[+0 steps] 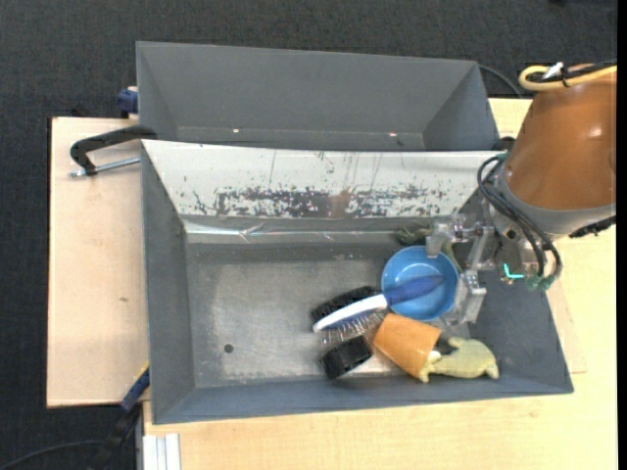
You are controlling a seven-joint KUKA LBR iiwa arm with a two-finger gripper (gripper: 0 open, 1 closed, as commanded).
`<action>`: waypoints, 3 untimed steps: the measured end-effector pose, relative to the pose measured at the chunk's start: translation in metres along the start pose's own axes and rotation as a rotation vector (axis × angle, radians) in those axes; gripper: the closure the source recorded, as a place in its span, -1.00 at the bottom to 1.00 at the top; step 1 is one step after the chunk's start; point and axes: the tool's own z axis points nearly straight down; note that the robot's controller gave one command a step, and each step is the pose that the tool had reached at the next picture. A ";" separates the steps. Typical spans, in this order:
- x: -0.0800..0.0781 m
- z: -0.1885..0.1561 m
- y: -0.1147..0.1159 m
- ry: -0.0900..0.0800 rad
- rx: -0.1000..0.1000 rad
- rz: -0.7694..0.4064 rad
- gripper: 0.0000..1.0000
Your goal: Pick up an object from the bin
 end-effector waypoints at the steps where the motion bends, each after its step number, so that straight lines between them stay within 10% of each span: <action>1: -0.006 0.146 0.015 0.000 -0.001 -0.105 -1.00; 2: -0.012 0.165 0.031 -0.017 -0.001 0.081 -1.00; 3: -0.011 0.168 0.031 -0.018 -0.001 0.079 1.00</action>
Offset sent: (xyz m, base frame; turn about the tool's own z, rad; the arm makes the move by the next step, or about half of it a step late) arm 0.0052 0.0142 -0.1464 -0.1066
